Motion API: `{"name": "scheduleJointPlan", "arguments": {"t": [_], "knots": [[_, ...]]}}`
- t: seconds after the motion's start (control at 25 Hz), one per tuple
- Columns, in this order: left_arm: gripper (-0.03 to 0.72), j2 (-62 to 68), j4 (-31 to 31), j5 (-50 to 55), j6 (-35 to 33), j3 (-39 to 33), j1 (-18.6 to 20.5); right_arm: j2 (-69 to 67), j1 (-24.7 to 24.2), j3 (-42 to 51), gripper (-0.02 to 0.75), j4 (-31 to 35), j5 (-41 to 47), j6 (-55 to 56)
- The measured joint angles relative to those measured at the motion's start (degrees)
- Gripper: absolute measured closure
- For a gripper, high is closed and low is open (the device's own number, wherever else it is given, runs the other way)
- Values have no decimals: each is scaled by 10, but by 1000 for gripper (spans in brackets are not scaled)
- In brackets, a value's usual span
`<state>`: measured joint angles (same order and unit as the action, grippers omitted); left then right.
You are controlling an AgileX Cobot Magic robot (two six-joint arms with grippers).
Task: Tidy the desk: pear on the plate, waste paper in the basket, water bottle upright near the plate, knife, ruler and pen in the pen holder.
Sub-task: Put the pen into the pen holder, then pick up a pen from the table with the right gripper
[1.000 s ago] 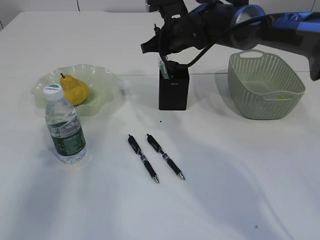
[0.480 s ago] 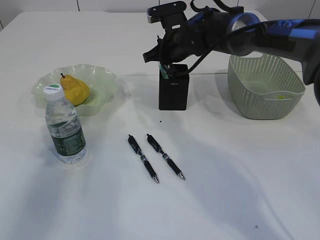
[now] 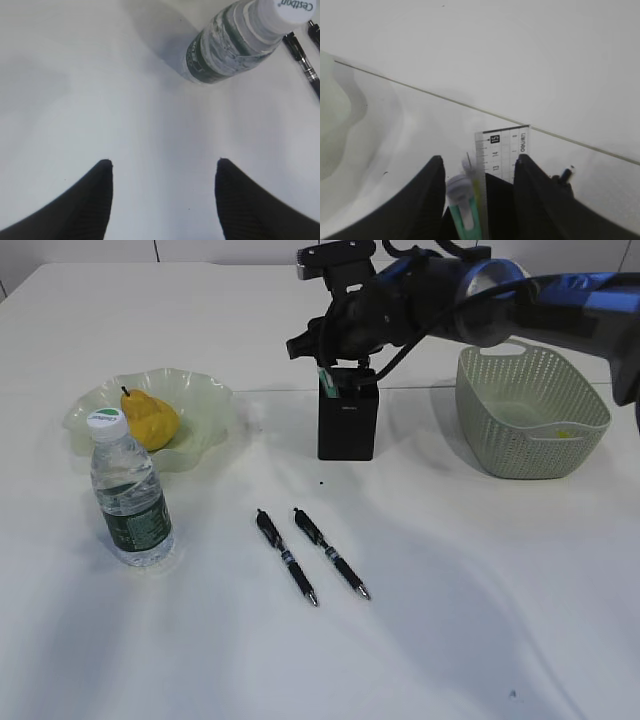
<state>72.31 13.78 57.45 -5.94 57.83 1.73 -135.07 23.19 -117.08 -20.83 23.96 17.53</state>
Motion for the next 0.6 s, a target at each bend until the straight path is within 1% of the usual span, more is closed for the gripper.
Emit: {"name": "scheduleJointPlan", "arguments": {"t": [0.08,0.2,0.36,0.48,0.6], "knots": [[232,0,0,0,0,0,0,16,0,0,392,0,12,0],[232,0,0,0,0,0,0,52,0,0,391,3,54,1],[232,0,0,-5,0,0,0,103,0,0,391,15,151,1],[232,0,0,-7,0,0,0,132,0,0,391,71,217,-39],[232,0,0,-8,0,0,0,150,0,0,391,175,280,-124]]}}
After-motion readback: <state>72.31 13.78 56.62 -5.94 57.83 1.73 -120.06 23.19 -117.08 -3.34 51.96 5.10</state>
